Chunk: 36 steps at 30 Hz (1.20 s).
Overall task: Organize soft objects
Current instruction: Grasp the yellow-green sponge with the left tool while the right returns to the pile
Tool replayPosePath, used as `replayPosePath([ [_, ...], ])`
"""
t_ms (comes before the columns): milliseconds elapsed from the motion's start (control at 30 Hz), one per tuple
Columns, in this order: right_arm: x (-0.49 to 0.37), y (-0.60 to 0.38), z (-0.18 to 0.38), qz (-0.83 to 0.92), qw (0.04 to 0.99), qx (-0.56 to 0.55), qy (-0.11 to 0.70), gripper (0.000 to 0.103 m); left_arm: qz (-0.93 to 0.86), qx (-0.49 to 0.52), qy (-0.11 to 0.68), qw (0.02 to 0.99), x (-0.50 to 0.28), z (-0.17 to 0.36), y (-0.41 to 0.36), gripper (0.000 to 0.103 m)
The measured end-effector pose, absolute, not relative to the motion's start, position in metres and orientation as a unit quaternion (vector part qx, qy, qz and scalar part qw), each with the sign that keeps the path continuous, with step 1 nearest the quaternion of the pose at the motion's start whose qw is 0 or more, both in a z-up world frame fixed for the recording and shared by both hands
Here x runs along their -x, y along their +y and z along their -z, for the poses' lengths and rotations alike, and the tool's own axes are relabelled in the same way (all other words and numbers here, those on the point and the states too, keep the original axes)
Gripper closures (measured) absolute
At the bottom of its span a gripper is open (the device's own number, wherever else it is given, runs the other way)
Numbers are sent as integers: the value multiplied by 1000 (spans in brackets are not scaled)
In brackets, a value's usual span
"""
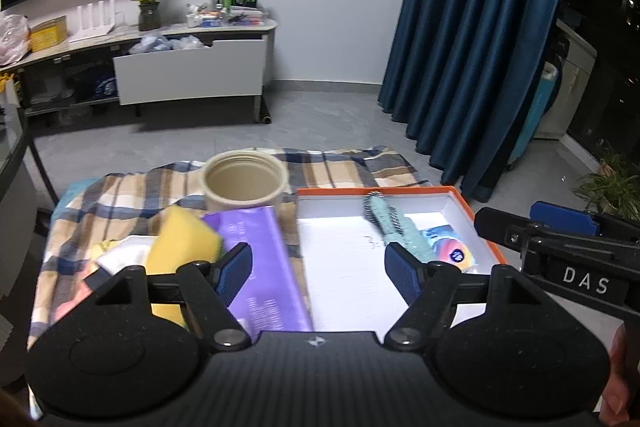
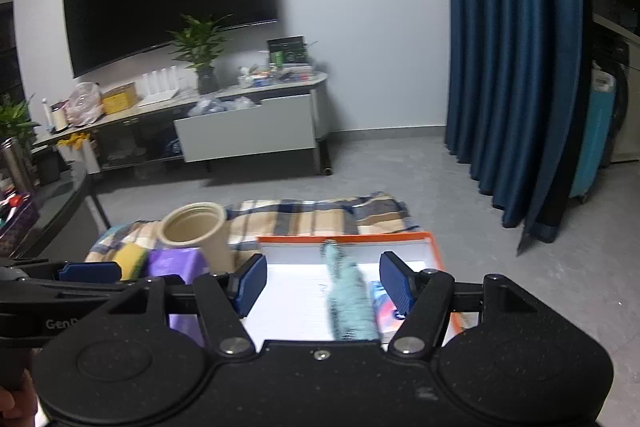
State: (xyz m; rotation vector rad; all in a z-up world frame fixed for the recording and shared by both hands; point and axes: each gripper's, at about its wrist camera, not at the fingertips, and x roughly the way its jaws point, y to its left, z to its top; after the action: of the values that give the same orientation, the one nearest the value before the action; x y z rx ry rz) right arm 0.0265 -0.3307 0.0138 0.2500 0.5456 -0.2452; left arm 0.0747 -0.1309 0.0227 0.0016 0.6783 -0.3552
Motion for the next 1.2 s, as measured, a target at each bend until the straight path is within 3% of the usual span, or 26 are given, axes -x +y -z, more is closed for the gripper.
replayPosePath([
  [933,-55,-248,-13,38,954,-107,279,27,85,43,347,933,-84,-1,-30,28],
  [1200,-53,-254,-6,34,952,-122,280,27,102,18,365,925,-97,22,-26,20],
])
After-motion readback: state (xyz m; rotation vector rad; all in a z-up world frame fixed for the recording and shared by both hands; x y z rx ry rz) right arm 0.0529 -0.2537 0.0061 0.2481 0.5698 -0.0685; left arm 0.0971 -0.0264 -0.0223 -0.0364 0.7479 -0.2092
